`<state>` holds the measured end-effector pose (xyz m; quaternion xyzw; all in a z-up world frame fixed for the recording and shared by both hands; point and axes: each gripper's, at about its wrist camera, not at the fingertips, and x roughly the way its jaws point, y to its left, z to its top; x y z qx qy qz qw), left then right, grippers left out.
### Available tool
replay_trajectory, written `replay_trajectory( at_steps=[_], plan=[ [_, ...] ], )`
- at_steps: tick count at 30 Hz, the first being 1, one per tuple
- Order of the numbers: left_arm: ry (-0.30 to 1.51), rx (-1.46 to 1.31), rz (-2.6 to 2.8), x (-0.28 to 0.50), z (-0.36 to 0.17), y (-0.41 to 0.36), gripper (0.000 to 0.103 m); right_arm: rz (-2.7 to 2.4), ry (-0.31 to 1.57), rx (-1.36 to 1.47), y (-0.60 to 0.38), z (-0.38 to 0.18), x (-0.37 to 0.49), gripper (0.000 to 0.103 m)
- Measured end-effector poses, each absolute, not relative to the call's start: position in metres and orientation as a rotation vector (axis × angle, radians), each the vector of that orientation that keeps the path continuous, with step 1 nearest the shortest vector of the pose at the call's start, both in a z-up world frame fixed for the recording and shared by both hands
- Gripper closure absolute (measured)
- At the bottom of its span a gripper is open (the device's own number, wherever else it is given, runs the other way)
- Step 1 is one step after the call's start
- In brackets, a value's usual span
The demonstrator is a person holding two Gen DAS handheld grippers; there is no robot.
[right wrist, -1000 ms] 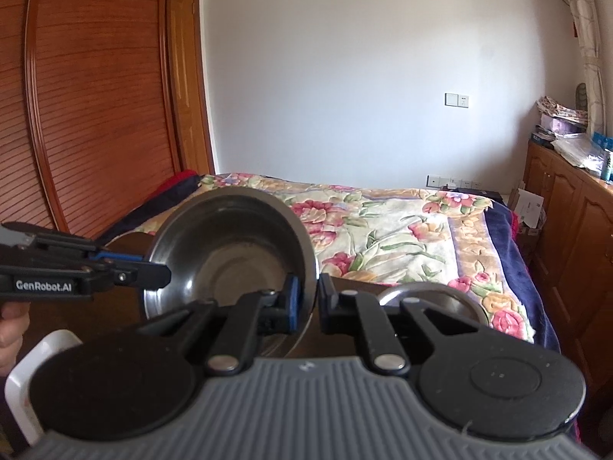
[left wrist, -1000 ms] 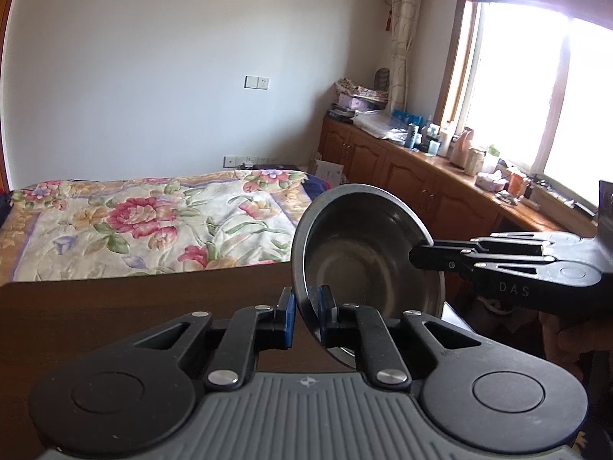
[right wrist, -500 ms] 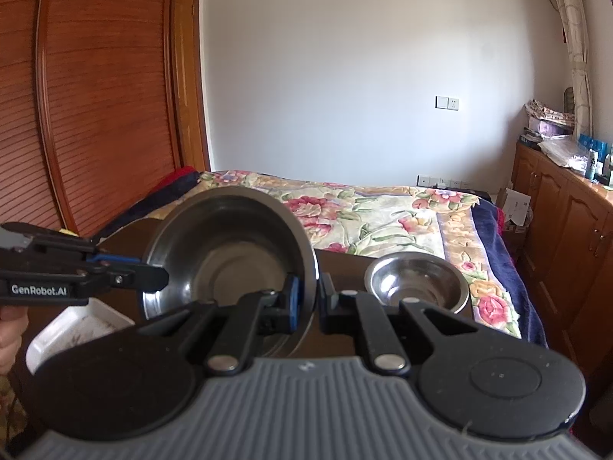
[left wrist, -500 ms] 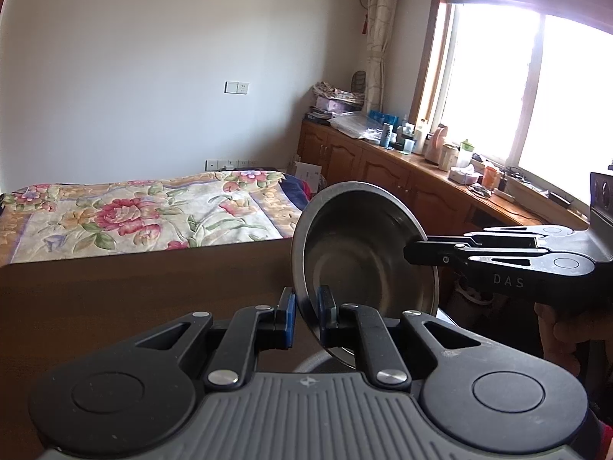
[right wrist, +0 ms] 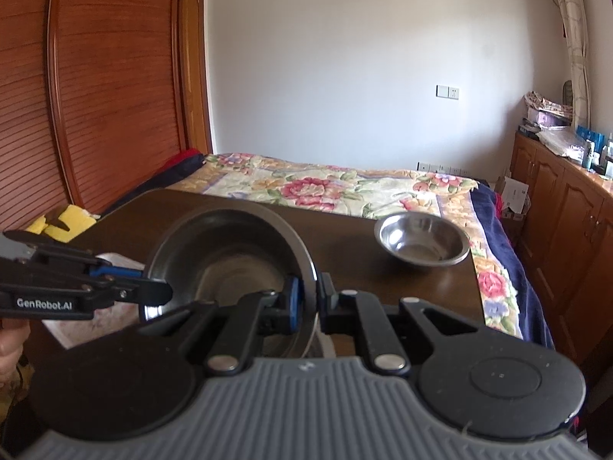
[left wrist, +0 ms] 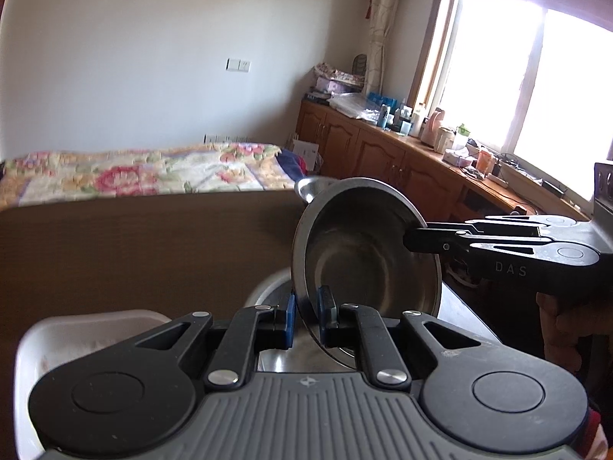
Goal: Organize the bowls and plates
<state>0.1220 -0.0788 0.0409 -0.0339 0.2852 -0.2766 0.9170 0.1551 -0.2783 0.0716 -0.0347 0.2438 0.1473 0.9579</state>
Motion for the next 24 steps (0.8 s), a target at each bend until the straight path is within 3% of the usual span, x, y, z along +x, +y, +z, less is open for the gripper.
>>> replay_trajectory(
  at_steps=[24],
  plan=[
    [0.631, -0.062, -0.521, 0.112, 0.020, -0.081, 0.091, 0.301, 0.539, -0.033, -0.272, 0.037, 0.143, 0.090]
  ],
)
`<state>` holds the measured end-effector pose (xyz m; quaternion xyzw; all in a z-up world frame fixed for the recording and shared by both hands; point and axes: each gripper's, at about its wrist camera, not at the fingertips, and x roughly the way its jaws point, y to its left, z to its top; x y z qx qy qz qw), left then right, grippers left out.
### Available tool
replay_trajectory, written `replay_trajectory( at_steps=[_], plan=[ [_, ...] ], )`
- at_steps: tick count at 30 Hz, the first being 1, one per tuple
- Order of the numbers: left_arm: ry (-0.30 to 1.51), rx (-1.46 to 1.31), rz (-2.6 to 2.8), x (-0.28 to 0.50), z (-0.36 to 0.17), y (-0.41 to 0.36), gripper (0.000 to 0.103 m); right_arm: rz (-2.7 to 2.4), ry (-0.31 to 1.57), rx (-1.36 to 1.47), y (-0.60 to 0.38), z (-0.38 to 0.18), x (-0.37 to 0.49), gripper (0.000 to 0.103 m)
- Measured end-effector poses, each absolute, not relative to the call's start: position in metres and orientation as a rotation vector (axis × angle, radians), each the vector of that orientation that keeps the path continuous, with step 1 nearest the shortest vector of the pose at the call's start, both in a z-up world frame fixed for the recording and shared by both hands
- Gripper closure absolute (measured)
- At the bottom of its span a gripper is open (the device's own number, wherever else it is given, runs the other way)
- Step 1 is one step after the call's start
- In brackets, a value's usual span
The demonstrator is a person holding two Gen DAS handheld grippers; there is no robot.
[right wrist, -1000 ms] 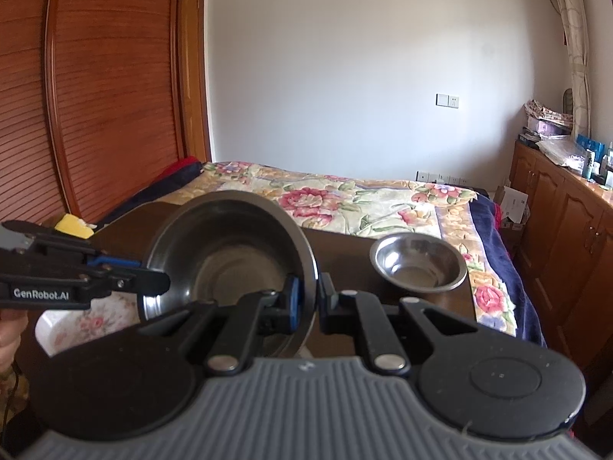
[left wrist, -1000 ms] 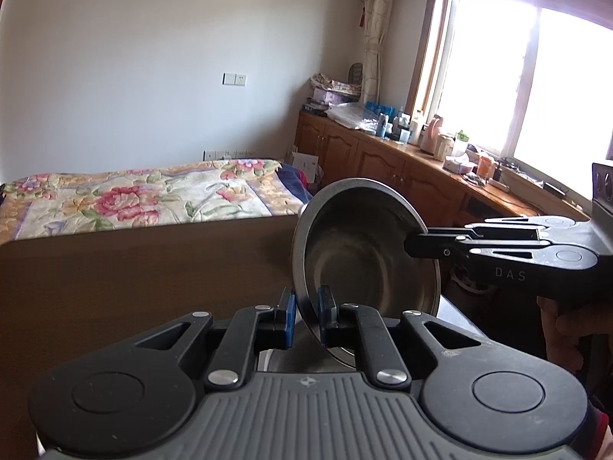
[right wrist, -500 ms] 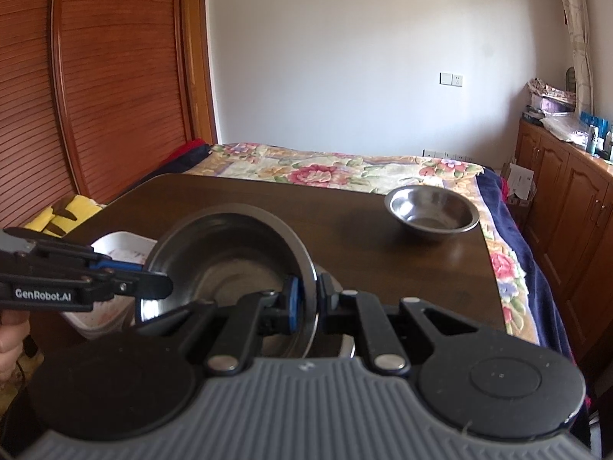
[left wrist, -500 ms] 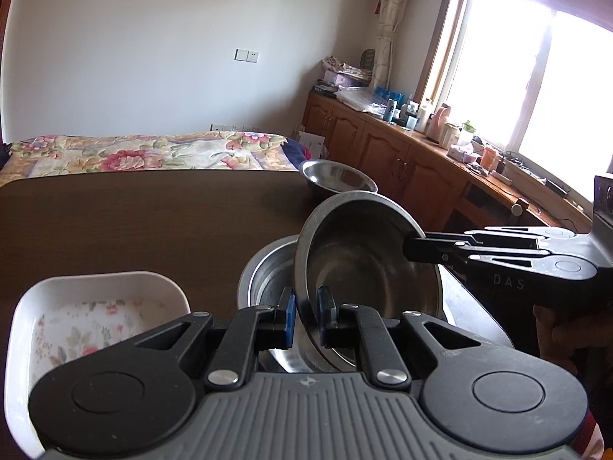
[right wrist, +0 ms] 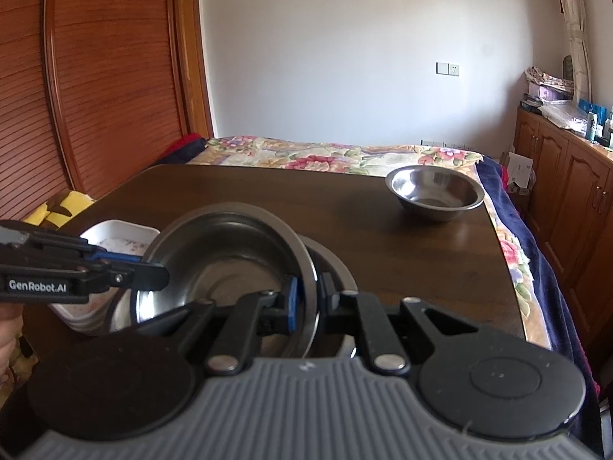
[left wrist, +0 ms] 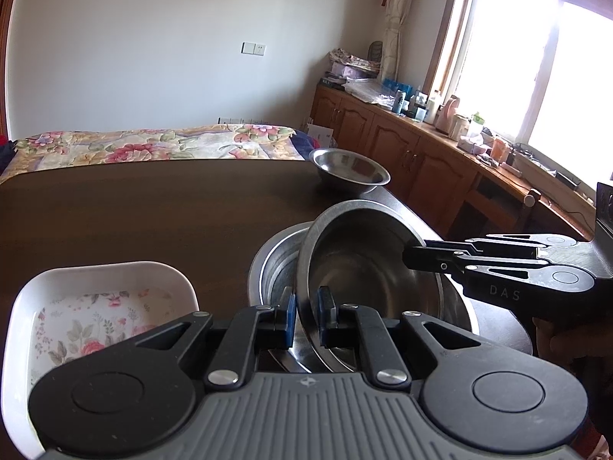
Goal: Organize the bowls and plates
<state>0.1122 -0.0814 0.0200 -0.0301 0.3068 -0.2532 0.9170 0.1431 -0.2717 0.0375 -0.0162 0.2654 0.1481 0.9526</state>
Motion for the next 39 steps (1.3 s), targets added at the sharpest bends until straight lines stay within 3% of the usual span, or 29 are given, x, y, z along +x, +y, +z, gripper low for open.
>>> replay_trajectory(
  at_steps=[39],
  plan=[
    [0.604, -0.021, -0.486, 0.106, 0.022, -0.076, 0.091, 0.292, 0.545, -0.018, -0.275, 0.033, 0.147, 0.089]
  ],
)
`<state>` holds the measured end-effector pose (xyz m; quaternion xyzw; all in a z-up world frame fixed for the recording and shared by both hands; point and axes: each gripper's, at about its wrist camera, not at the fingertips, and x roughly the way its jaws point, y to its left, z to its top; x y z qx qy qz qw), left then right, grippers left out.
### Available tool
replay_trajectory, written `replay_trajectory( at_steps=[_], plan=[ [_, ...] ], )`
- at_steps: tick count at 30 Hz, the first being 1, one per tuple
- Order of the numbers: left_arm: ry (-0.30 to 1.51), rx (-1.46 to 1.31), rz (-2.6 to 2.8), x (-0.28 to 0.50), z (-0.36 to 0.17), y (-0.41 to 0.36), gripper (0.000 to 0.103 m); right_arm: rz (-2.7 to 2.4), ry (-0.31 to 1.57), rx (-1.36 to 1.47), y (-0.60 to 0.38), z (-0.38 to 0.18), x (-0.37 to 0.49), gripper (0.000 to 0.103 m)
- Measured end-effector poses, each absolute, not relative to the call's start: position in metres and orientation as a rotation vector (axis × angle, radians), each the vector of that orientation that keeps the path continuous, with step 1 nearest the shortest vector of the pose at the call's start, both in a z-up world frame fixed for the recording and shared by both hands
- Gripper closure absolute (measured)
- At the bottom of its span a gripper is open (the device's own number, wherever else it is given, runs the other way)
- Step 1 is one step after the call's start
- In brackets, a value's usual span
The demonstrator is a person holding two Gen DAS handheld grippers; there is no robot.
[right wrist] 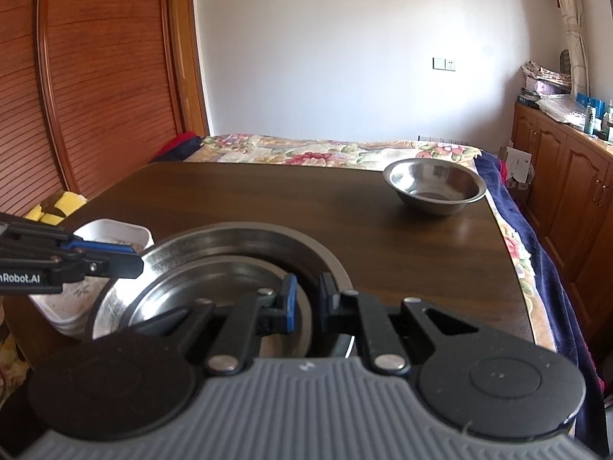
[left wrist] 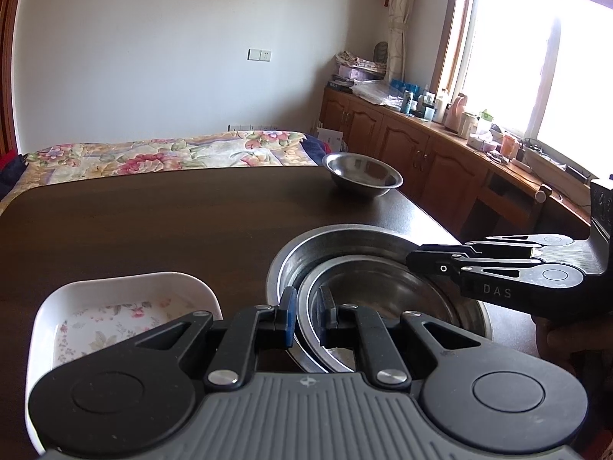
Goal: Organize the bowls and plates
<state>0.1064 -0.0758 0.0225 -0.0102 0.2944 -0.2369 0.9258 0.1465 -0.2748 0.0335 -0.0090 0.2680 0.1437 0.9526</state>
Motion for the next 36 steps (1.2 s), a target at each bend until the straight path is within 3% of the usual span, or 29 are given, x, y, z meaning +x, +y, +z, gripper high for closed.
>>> replay_trajectory(
  at_steps=[36],
  plan=[
    [0.532, 0.059, -0.471, 0.142, 0.043, -0.079, 0.091, 0.188, 0.414, -0.026, -0.322, 0.046, 0.174, 0.089]
  ],
)
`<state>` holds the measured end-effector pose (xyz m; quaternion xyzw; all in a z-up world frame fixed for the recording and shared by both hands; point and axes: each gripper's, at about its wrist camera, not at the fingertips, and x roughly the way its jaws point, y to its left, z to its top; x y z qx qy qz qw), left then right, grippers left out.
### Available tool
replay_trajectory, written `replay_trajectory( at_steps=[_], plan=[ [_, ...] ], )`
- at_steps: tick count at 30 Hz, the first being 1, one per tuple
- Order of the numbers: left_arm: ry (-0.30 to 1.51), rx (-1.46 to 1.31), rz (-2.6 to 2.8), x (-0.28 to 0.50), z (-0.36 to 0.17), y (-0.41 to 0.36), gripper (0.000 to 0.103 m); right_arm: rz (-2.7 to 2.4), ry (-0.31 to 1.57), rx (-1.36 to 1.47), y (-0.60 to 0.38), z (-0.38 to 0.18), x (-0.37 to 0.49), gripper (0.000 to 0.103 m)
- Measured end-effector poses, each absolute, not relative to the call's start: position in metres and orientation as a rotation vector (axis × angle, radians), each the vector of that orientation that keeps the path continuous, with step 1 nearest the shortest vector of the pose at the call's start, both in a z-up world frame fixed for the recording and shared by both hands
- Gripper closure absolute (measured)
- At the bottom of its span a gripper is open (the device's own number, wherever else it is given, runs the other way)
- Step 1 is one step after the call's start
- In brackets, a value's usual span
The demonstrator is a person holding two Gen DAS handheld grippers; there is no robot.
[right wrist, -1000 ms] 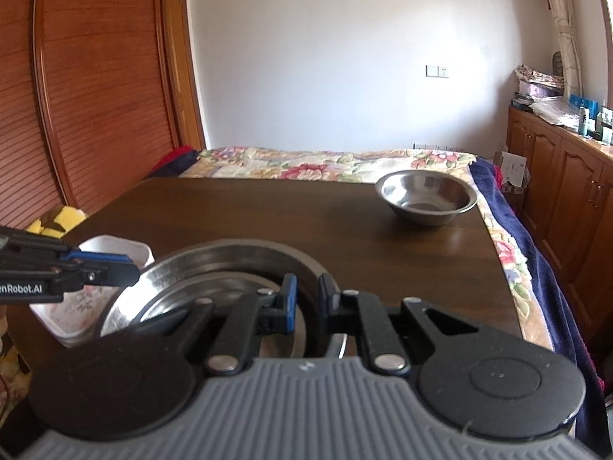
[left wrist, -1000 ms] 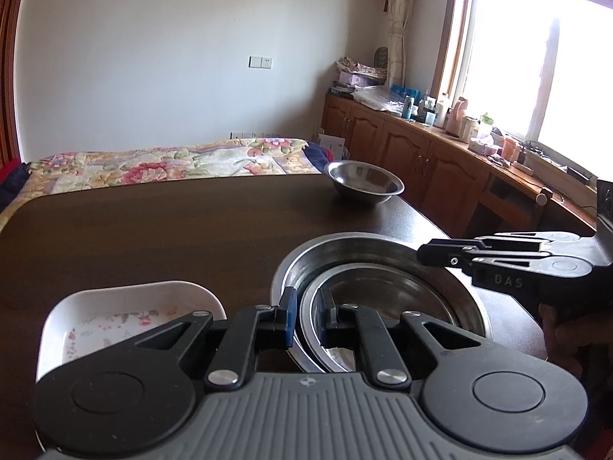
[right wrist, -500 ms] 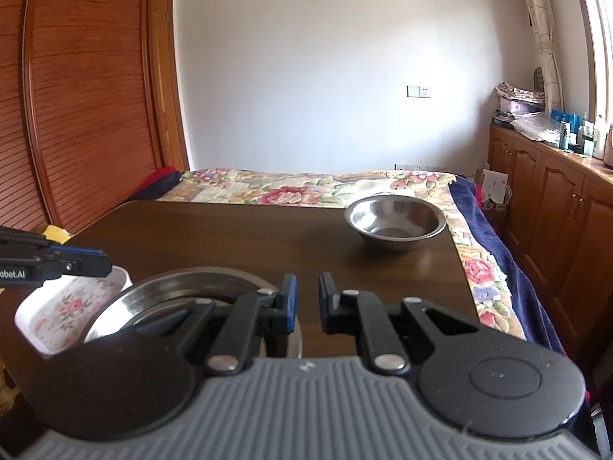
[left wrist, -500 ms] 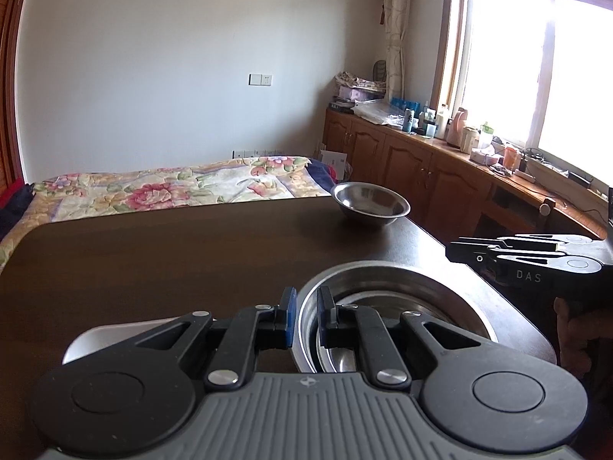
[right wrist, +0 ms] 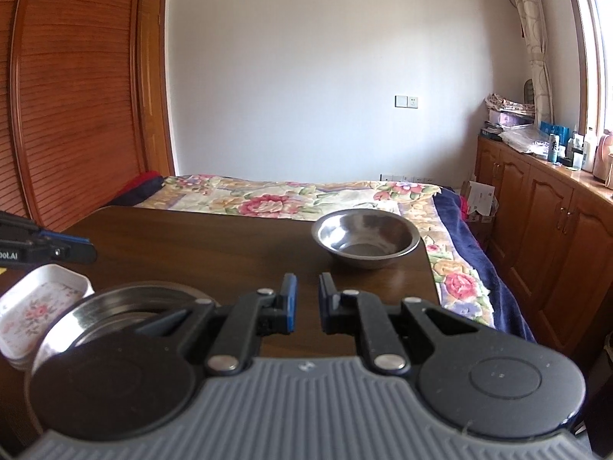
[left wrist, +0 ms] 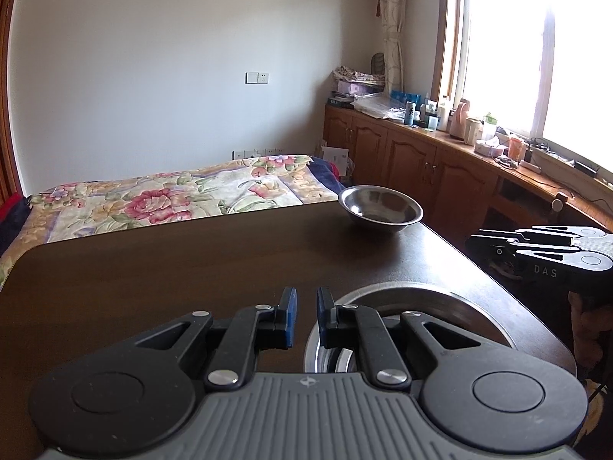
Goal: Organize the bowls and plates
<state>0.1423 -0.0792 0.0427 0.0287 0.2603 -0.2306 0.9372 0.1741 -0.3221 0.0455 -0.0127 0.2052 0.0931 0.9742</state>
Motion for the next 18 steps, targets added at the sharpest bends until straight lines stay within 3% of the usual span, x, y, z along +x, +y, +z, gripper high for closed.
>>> replay_trajectory(
  at_steps=[13, 18],
  plan=[
    [0.552, 0.088, -0.477, 0.189, 0.052, -0.097, 0.091, 0.164, 0.408, -0.029, -0.339, 0.047, 0.214, 0.089],
    [0.562, 0.092, -0.482, 0.210, 0.054, -0.109, 0.082, 0.150, 0.409, -0.018, -0.351, 0.044, 0.232, 0.089]
  ],
)
